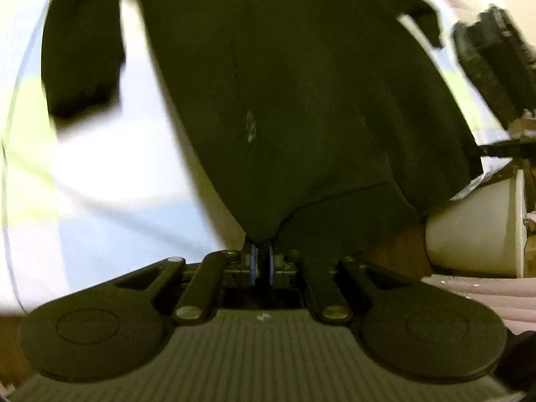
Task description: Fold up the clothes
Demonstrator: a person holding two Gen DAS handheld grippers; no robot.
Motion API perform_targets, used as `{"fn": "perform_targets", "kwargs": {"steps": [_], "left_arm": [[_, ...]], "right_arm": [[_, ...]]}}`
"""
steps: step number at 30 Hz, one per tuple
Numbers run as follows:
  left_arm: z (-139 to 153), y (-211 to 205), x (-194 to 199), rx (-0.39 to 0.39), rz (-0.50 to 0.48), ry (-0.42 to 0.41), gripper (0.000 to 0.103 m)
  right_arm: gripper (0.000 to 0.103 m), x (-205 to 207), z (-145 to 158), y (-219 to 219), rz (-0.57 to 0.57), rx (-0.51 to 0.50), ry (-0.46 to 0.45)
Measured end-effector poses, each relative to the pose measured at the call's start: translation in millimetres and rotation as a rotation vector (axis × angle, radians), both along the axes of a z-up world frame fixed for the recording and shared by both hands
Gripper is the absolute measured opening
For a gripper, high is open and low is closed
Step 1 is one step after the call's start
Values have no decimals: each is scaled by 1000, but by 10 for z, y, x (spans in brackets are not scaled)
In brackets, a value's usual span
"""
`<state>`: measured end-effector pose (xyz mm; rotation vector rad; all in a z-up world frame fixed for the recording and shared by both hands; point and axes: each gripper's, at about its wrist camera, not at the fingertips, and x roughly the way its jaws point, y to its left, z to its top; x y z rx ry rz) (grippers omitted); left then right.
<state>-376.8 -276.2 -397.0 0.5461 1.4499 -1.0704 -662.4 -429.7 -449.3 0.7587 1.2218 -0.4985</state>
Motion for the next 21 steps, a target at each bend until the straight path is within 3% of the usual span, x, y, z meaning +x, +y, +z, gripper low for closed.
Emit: {"fn": "perform_targets", "kwargs": {"steps": [3,4,5,7,10,12,13,18,21], "left_arm": [[37,69,78,36,24,-47,6],[95,104,149,34,42,-63,6],[161,140,236,31,65,-83,9],[296,182,471,24,115,-131,14],[450,201,872,6,169,-212,22],[501,180,1140,-9,203,-258,39],[492,153,1280,-16,218,-270,43],[99,-75,1995,-28,258,-234,59],[-239,-206,2397,-35,291,-132,54]], "right_arm": [[7,-3,-178,83,-28,-37,67],[14,13,-163,86,-29,-65,81],[38,33,-132,85,-30,-94,90],[66,103,-27,68,-21,-154,85],[66,357,139,19,24,-197,44],[66,593,228,14,62,-234,23],[66,713,256,9,82,-250,10],[66,1468,340,137,116,-247,-78],[66,1991,223,273,118,-216,-81]]}}
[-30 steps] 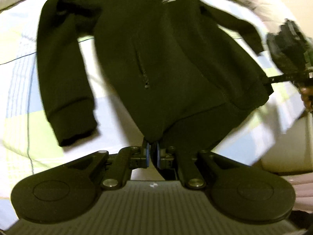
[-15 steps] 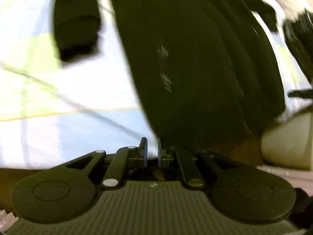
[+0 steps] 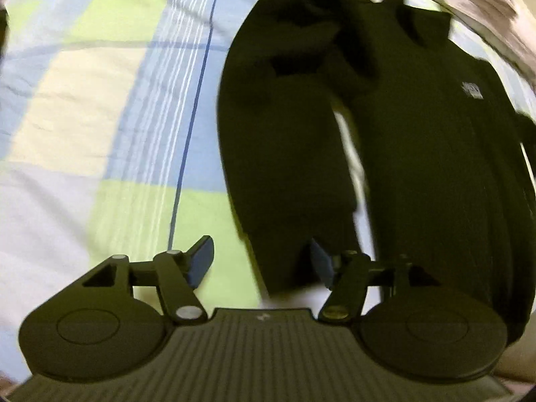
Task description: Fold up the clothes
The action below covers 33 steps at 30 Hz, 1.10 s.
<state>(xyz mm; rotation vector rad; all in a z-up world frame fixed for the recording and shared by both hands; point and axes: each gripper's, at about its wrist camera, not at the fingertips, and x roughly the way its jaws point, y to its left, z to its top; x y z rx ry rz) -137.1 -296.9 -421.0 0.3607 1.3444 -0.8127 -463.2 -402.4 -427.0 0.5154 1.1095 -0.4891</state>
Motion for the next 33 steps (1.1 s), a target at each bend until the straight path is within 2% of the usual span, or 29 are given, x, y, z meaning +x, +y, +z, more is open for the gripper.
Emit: {"fn": "perform_targets", "kwargs": {"steps": [1,3,4,5,7,9,11,12,14,15,18,21,22,24,29,31,33], "left_arm": [[-93,-27,88,-21,-2,51,50],[-197,-98,167,-36,-49,88,21],[-185,-103,202,-39,-81,84,11],[-106,-64,256,-41,-115,66,6],[97,40,369,-39,-182,-1,6],[486,244,488,0,-263,-205,6],[863,502,582,79,-364,-510,6],[993,630,665,120,-386,-620,6],[1125,876,924,197,-363,-721,6],[1139,979,1054,229,-343,-734,6],[968,1197,1447,276,-243,-602,7],[774,1354,1767,230,-121,-386,3],[746,1393,1799,216,-120,-335,3],[811,1431,1847,195,-169,-287,3],[1267,1551,2151,87,-246,-204,3],[1380,1529,2285,71,-255,-168,3],[1359,1494,2396,75,-259,-123,3]], "right_arm": [[66,160,-35,14,-6,5,8],[66,513,-101,81,-19,25,23],[66,720,-150,113,-24,45,31],[66,926,-199,145,-29,65,39],[66,1143,-253,196,-31,94,56],[66,1408,-190,263,-21,107,60],[66,1584,-91,327,5,110,57],[66,1626,-32,341,13,115,55],[66,1785,-30,338,11,138,46],[66,1879,-56,331,6,150,44],[66,2115,-177,302,-14,174,53],[66,2287,-239,298,-1,178,59],[66,2326,-254,299,8,174,64],[66,2384,-282,301,30,164,79],[66,2458,-296,293,38,154,95],[66,2508,-275,313,23,152,90],[66,2582,-269,322,31,146,70]]}}
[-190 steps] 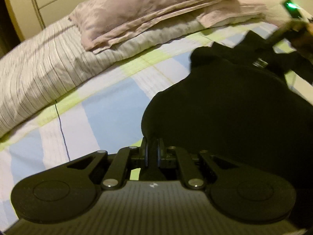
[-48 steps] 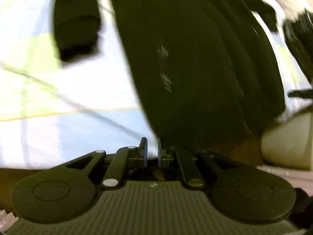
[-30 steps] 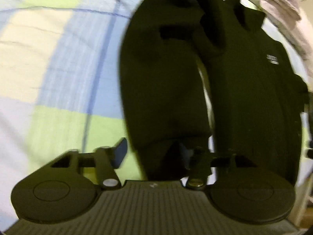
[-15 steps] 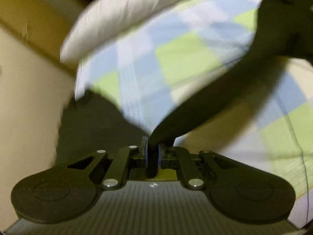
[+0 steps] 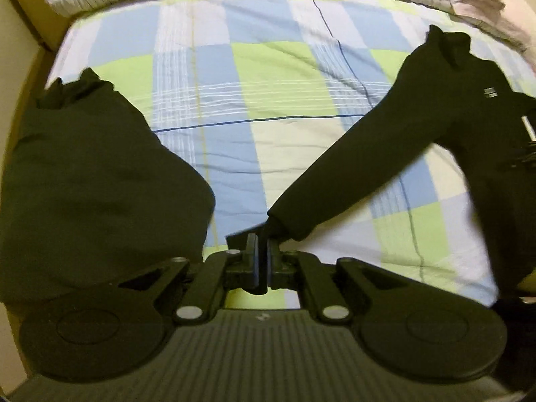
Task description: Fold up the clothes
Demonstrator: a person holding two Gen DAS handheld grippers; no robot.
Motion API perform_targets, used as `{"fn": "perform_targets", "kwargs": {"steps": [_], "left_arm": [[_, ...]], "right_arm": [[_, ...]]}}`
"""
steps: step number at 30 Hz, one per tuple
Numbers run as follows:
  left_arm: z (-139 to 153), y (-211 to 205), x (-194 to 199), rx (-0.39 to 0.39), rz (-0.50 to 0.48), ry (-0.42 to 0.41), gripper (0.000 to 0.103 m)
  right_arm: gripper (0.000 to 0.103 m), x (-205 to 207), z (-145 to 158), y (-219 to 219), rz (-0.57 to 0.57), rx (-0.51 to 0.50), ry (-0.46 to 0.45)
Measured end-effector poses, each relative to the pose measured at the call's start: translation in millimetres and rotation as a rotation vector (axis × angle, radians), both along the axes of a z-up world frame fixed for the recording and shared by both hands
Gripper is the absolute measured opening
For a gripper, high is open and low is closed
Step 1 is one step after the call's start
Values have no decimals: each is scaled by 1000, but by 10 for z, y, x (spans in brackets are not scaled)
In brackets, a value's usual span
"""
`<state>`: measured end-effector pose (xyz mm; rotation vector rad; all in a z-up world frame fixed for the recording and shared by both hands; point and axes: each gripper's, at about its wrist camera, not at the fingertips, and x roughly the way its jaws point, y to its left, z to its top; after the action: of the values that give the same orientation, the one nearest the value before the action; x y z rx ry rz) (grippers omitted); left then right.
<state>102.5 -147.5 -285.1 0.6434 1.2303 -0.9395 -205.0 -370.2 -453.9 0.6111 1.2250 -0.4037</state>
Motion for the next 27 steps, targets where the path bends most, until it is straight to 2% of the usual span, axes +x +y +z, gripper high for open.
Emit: {"fn": "perform_targets", "kwargs": {"steps": [4,6,9,11,14,16,18,20,21,23,27], "left_arm": [[-196,-112,91,36,15,15,3],[-248,-155,144,28,40,24,3],[-239,-124,401,-37,166,68,4],[-281,-149,565,-14,208,39,13],[-313,-171,719,43,216,-26,14],[-309,-140,725,44,197,-43,17],[-328,-85,656,28,177,-50,27],[-398,-48,507,11,147,-53,43],[-437,-43,414,3,125,-70,45],[-540,-85,148,-3,41,-164,45],[-959,-344,-521,92,-365,-468,45]], "right_arm": [[66,198,-4,42,38,-12,-40],[66,318,-19,79,78,-12,-68],[66,564,-124,153,171,28,-126],[66,775,-282,173,222,50,-143],[66,1040,-417,142,244,13,-150],[66,1194,-476,38,221,3,-153],[66,1292,-473,-80,183,-13,-166],[66,1354,-447,-174,154,-19,-174],[66,1362,-423,-200,148,-21,-174],[66,1380,-376,-254,134,-26,-174],[66,1334,-355,-246,137,-30,-157]]}}
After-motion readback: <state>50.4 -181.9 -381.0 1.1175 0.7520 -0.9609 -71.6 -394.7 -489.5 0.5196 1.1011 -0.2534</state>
